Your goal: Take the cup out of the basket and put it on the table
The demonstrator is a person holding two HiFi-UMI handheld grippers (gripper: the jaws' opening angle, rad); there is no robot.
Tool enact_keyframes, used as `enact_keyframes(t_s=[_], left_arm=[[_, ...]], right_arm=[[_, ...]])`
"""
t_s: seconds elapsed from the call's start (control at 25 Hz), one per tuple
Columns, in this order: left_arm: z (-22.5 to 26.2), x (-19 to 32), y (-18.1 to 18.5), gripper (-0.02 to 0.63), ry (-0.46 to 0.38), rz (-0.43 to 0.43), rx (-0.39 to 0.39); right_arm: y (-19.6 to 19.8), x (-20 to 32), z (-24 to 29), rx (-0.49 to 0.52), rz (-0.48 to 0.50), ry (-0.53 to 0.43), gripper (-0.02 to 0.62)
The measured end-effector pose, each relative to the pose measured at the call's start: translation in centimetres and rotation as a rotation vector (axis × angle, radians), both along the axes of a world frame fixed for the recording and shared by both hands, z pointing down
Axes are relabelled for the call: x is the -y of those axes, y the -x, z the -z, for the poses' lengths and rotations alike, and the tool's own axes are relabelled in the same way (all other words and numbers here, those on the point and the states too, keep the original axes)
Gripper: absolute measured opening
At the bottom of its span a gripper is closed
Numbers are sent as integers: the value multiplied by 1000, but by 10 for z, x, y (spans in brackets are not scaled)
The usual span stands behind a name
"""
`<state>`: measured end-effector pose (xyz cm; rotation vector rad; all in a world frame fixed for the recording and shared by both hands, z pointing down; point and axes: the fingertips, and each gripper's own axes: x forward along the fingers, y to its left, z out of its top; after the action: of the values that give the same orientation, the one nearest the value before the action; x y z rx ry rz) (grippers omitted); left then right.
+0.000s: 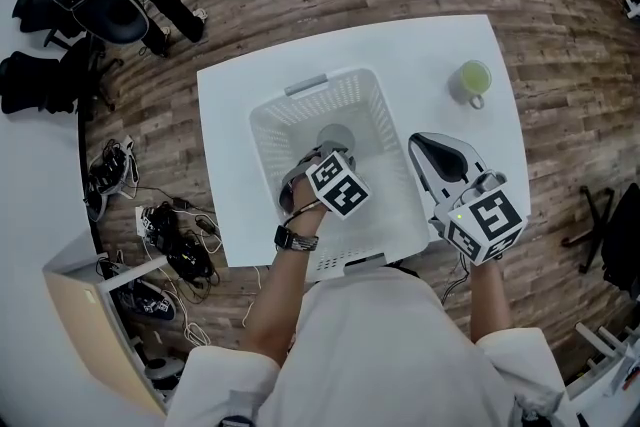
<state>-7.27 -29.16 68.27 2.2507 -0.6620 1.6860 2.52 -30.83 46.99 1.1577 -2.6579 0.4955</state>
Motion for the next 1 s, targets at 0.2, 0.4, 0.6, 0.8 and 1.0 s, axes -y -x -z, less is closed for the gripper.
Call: enact_keyframes(t_s=[0.2, 0.4, 0.6, 0.8, 1.0], left_arm=[[-7, 1, 3, 67, 7, -46, 54], [-15, 1, 4, 67, 18, -95, 111], [-21, 0, 2, 52, 26, -116, 119], [-20, 1, 2, 37, 27, -121, 119], [-19, -4, -2, 31, 15, -93, 100]], right_arm=[[3, 1, -1, -2, 2, 4, 18], [2, 2, -2, 2, 3, 8, 18], [0, -1, -2, 3, -4, 7, 18], [-3, -6, 0, 1, -8, 6, 18], [-12, -17, 1, -5, -14, 0, 18]])
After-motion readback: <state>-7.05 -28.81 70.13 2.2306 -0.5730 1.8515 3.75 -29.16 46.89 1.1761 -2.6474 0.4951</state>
